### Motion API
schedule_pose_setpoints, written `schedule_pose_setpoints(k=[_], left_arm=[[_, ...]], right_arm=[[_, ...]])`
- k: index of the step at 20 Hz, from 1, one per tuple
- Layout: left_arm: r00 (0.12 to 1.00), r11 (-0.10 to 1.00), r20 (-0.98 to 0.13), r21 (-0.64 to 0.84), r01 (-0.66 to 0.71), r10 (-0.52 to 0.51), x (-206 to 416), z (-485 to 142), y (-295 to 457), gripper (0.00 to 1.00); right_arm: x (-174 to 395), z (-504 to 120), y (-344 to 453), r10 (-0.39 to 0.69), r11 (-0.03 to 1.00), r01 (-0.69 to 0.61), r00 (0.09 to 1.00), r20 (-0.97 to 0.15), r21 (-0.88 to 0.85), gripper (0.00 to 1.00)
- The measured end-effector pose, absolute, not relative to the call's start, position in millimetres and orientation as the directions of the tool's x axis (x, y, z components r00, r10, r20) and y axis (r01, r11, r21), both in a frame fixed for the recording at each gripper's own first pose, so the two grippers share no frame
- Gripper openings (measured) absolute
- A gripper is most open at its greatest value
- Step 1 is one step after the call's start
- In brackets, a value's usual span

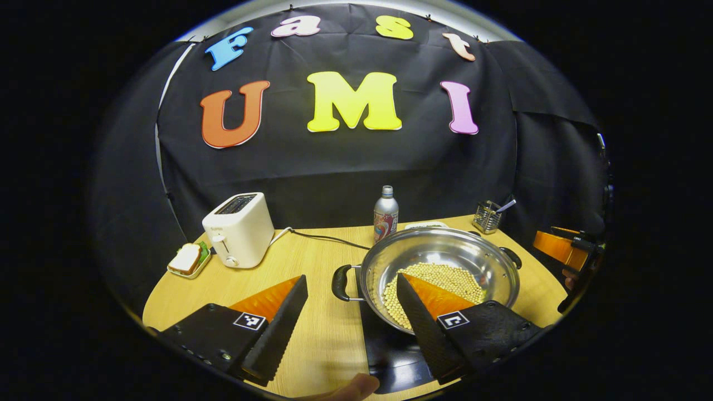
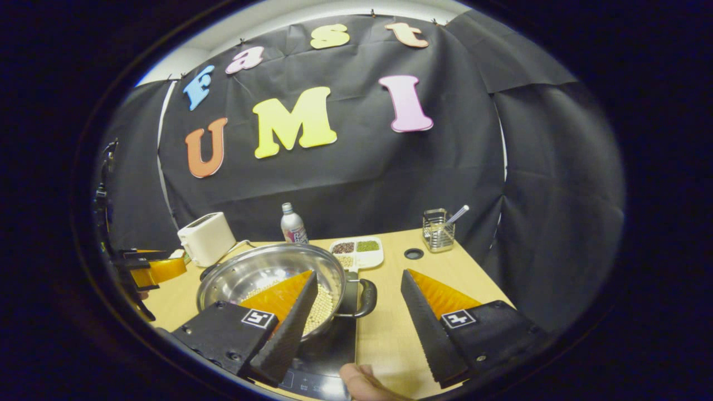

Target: First push the handle of the pot to place it horizontally, then grasp the pot with both hands and set it on the induction cooktop.

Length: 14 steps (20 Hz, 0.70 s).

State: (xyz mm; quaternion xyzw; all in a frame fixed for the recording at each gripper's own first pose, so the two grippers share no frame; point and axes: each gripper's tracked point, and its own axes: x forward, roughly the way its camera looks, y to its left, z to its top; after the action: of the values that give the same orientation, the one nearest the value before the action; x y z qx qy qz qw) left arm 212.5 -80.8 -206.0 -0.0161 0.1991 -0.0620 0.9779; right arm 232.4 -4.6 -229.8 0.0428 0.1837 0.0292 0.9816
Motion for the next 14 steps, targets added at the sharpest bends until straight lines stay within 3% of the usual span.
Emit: schedule_pose_setpoints(k=[14], left_arm=[[0.97, 0.997, -0.233, -0.054, 0.061, -0.073, 102, -139, -66, 0.96]], right_arm=[[100, -126, 6, 0.033, 0.999, -0.029, 0.99, -0.136, 0.026, 0.95]])
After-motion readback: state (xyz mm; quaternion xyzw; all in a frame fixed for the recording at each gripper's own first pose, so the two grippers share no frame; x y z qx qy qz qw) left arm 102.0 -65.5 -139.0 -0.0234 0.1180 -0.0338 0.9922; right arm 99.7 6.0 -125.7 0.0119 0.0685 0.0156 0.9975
